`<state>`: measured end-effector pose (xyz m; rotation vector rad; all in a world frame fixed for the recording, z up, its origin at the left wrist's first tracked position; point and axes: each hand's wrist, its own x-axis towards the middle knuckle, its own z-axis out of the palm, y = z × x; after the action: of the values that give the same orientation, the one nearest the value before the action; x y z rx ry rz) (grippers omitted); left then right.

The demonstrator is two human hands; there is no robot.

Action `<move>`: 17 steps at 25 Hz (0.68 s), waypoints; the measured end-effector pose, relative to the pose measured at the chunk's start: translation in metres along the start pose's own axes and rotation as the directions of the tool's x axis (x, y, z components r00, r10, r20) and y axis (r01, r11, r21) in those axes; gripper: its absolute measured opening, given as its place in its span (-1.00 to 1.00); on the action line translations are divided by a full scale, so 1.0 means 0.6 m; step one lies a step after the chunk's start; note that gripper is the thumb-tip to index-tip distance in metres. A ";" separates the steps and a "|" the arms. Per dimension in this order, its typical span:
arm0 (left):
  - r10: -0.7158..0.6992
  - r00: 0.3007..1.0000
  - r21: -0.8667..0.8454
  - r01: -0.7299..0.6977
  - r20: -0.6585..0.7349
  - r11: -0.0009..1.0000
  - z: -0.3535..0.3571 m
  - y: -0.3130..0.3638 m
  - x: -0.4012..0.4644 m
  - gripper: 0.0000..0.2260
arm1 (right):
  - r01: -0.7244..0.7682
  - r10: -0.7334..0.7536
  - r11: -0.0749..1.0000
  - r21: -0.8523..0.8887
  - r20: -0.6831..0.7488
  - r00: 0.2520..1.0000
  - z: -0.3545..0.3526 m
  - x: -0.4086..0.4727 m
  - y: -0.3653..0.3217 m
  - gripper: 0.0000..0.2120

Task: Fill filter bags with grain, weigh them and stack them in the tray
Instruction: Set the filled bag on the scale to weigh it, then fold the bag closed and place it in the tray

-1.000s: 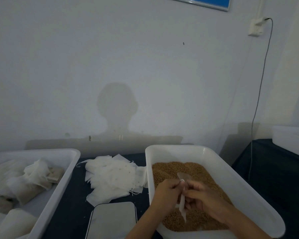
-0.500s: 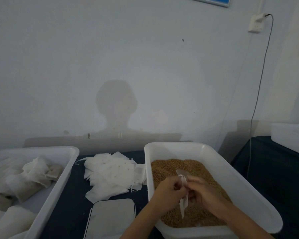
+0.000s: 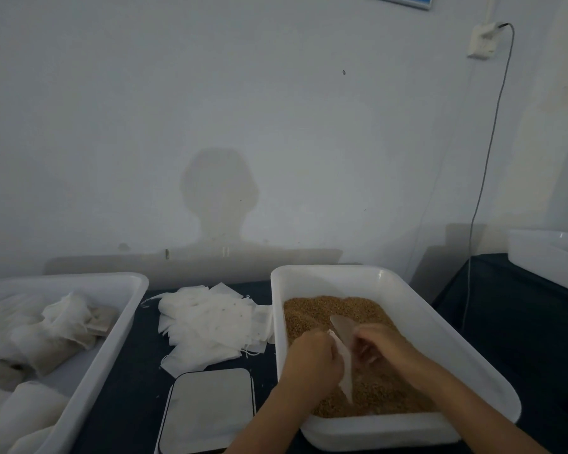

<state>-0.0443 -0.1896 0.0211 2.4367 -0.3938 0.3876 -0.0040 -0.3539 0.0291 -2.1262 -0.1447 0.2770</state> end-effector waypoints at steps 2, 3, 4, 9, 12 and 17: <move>-0.054 0.997 -0.058 0.051 -0.054 0.997 0.001 0.001 -0.001 -0.75 | -0.067 0.028 0.888 -0.455 -0.093 0.995 -0.025 0.022 0.025 -0.85; -0.082 0.994 -0.081 0.076 -0.075 0.994 0.001 0.000 -0.001 -0.74 | -0.122 0.069 0.771 -0.625 -0.108 0.992 -0.033 0.029 0.037 -0.79; -0.113 0.989 -0.097 0.103 -0.097 0.990 0.000 -0.001 -0.001 -0.74 | -0.163 0.109 0.682 -0.713 -0.121 0.987 -0.036 0.035 0.046 -0.69; -0.156 0.978 -0.078 0.146 -0.139 0.986 -0.002 -0.002 -0.001 -0.77 | -0.159 0.142 0.612 -0.775 -0.089 0.986 -0.028 0.048 0.059 -0.76; -0.140 0.986 -0.011 0.140 -0.087 0.990 -0.002 -0.002 -0.002 -0.80 | -0.128 0.093 0.623 -0.772 -0.090 0.992 -0.045 0.041 0.038 -0.82; -0.108 0.994 0.052 0.107 0.003 0.993 0.001 0.001 -0.003 -0.82 | -0.101 -0.085 0.422 -0.901 -0.150 0.985 -0.078 0.043 -0.022 -0.86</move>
<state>-0.0459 -0.1902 0.0205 2.4971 -0.2566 0.3478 0.0328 -0.3792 0.0611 -3.2624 -0.2138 -0.0315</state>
